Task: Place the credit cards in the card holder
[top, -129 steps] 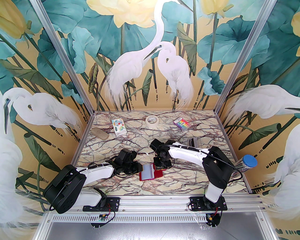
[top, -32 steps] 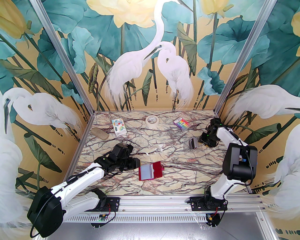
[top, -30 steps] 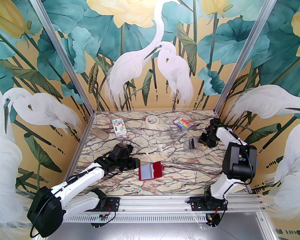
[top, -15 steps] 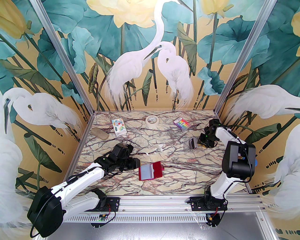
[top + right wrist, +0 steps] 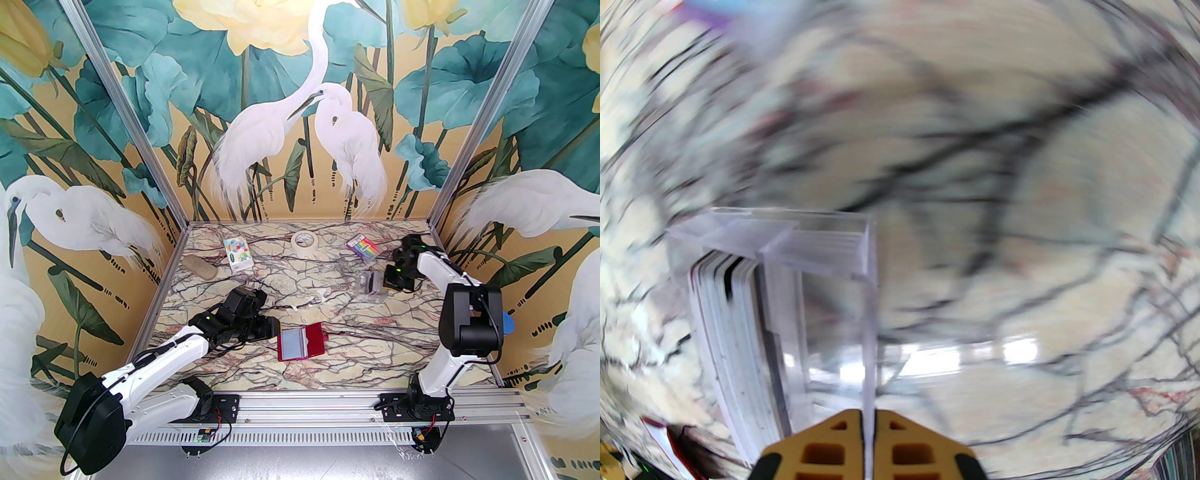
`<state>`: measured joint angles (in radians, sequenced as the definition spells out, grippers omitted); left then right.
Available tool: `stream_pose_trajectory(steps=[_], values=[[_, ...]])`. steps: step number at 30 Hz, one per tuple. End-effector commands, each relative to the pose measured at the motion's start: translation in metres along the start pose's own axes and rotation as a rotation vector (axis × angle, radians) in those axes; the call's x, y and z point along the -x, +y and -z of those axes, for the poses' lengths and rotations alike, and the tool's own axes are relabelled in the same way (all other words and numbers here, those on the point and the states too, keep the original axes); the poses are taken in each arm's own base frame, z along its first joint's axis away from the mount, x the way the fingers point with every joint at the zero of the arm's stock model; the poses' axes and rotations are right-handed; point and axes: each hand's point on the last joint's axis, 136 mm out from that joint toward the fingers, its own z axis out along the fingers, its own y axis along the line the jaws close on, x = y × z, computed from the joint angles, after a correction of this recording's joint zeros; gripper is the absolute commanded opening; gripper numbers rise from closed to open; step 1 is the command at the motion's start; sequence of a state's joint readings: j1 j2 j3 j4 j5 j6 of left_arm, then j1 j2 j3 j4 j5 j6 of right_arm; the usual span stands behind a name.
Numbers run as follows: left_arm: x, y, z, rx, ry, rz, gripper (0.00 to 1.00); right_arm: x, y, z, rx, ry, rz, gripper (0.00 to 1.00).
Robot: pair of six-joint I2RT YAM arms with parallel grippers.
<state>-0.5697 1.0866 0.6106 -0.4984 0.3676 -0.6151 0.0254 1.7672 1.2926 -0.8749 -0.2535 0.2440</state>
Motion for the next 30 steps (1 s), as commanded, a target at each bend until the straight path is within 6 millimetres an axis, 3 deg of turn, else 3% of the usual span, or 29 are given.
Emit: stream_pose_trajectory(steps=[1,10,16,25,30], values=[[0.000,0.002,0.002,0.023,-0.003,-0.013,0.44,0.017,0.048,0.012,0.080,-0.047,0.103,0.00],[-0.002,0.007,0.001,0.029,-0.014,0.016,0.43,0.026,0.135,-0.013,0.184,0.002,0.129,0.00],[-0.004,0.010,0.000,0.034,-0.013,0.026,0.44,0.022,0.177,-0.033,0.209,0.025,0.165,0.00],[-0.008,0.016,-0.003,0.042,-0.013,0.039,0.43,0.016,0.196,-0.052,0.181,0.040,0.157,0.00],[-0.010,0.018,-0.004,0.044,-0.009,0.040,0.43,0.010,0.197,-0.058,0.153,0.056,0.141,0.00]])
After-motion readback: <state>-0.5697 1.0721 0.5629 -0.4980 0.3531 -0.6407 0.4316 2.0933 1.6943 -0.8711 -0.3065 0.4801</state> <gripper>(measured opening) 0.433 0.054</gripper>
